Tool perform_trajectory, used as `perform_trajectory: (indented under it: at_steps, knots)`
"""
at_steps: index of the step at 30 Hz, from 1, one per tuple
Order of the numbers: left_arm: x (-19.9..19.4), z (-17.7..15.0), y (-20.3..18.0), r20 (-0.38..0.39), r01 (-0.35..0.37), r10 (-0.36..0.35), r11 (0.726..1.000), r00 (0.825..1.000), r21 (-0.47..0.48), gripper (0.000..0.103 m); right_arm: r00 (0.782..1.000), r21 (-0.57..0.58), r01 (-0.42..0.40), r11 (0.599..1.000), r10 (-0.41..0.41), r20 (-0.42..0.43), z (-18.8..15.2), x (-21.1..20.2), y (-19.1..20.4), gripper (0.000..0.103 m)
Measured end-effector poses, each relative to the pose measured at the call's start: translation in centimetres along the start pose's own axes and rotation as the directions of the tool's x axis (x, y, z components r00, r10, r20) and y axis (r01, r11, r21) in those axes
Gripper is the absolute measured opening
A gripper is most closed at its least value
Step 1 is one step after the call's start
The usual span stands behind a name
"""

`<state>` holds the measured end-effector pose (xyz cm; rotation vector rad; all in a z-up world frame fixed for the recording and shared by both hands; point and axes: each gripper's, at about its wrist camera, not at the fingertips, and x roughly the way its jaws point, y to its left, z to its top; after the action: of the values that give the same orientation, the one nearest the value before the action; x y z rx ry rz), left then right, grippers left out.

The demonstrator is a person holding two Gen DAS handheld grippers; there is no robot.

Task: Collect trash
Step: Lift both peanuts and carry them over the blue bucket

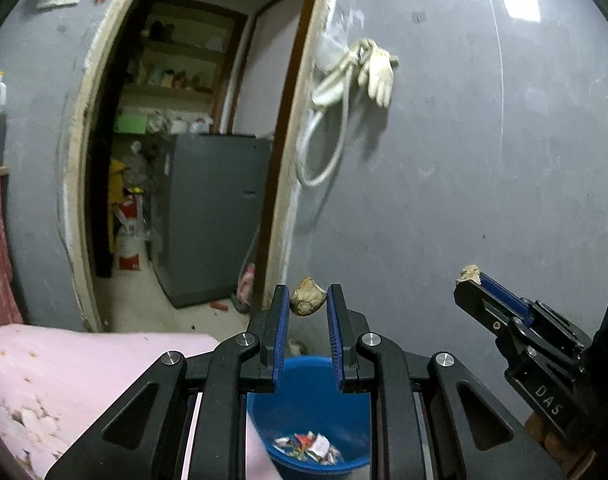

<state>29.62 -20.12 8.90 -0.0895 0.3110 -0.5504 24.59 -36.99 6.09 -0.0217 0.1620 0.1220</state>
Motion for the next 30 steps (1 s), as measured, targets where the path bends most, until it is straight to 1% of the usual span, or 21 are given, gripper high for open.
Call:
perform_trajectory:
  at_steps: [5,7,11,15,17,23,27,30]
  knots:
    - [2.8,-1.9,-0.9,-0.091,0.000,0.000,1.000,0.996,0.000,0.016,0.997,0.049,0.013,0.999,-0.010,-0.070,-2.2,1.2,-1.8,0.020]
    - [4.1,-2.8,-0.8,-0.140,-0.002,0.000,1.000,0.990,-0.017,0.016,0.995,0.071,0.016,0.997,-0.009,-0.099,-3.3,1.6,-2.4,0.020]
    - [6.0,-4.3,-0.7,-0.202,-0.006,-0.003,0.999,0.979,-0.043,0.016,0.989,0.099,0.027,0.995,-0.012,-0.146,-5.1,2.6,-3.3,0.020]
    - [7.9,-6.0,-0.4,-0.278,-0.017,0.000,0.998,0.961,-0.058,0.016,0.982,0.123,0.031,0.992,-0.007,-0.189,-6.5,3.4,-3.9,0.020]
    - [8.6,-6.7,-0.1,-0.302,-0.016,-0.005,0.998,0.953,-0.066,0.016,0.978,0.134,0.032,0.990,-0.003,-0.207,-7.2,3.8,-4.2,0.020]
    - [11.0,-8.8,0.3,-0.393,-0.012,-0.026,0.995,0.919,-0.094,0.016,0.966,0.155,0.033,0.987,0.008,-0.258,-8.7,4.9,-4.7,0.020]
    - [12.1,-9.9,0.0,-0.440,-0.011,-0.035,0.995,0.897,-0.101,0.016,0.955,0.173,0.038,0.984,0.015,-0.295,-9.6,5.5,-5.3,0.020]
    - [12.7,-10.6,-0.1,-0.459,-0.013,-0.035,0.995,0.888,-0.101,0.016,0.948,0.187,0.043,0.981,0.019,-0.318,-10.2,5.7,-5.6,0.020]
